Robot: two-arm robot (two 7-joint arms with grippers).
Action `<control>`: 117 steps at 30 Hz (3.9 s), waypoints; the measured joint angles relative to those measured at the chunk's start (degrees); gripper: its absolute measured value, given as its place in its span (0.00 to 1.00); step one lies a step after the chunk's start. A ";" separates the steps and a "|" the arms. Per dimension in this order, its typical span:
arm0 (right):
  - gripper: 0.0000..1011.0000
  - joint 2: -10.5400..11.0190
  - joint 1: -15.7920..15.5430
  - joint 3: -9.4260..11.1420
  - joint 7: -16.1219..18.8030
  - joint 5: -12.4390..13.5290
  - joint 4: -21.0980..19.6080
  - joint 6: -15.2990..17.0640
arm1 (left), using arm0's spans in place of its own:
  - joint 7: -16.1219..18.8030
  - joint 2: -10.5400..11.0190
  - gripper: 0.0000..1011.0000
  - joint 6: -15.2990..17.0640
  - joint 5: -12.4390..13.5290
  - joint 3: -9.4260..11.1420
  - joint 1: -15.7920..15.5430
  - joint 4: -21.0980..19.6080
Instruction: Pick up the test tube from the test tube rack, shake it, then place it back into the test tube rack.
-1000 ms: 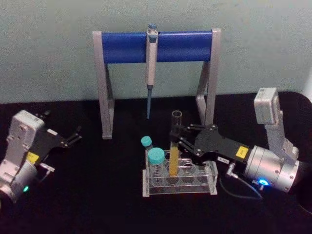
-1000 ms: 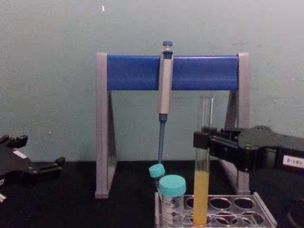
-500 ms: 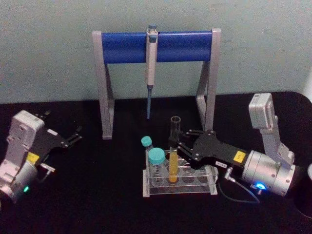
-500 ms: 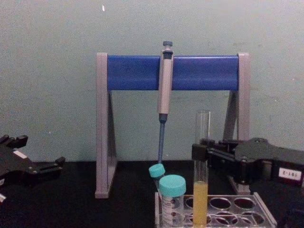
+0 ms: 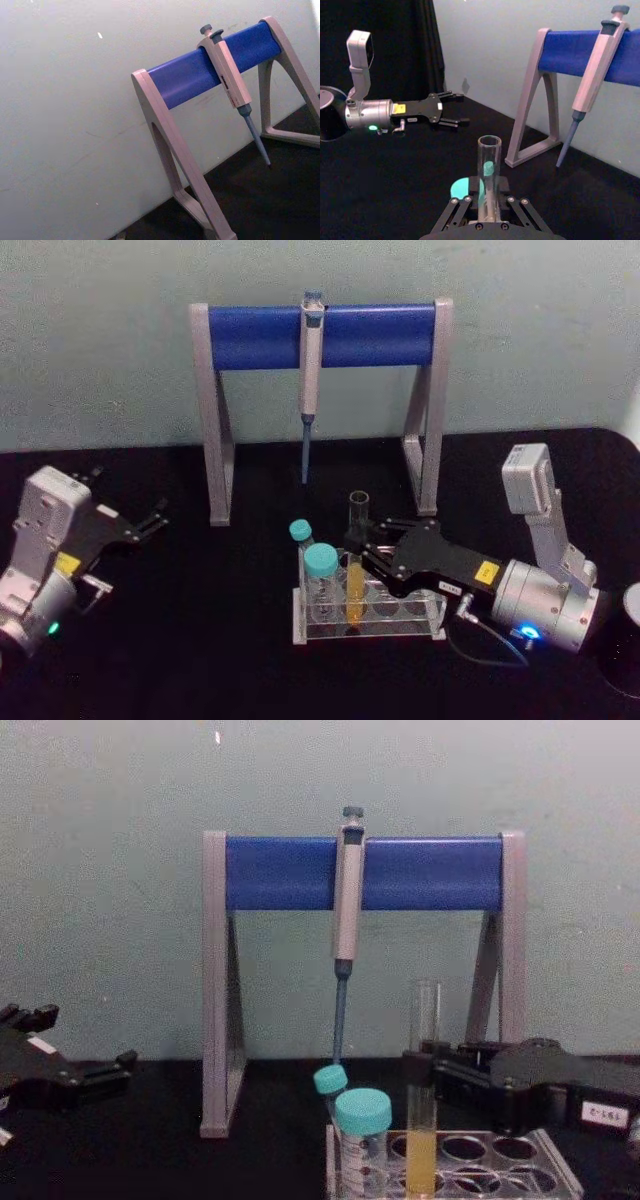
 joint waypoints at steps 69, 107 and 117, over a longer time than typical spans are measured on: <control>0.99 0.28 -1.26 2.75 -0.84 1.19 -3.73 -2.31 | 0.00 0.00 0.99 0.00 0.00 0.00 0.00 0.00; 0.99 -8.38 -15.07 15.55 -28.98 -13.92 -2.45 -5.37 | 0.00 0.00 0.99 0.00 0.00 0.00 0.00 0.00; 0.99 -10.00 -15.13 15.68 -28.36 -15.35 0.73 -3.89 | 0.00 0.00 0.99 0.00 0.00 0.00 0.00 0.00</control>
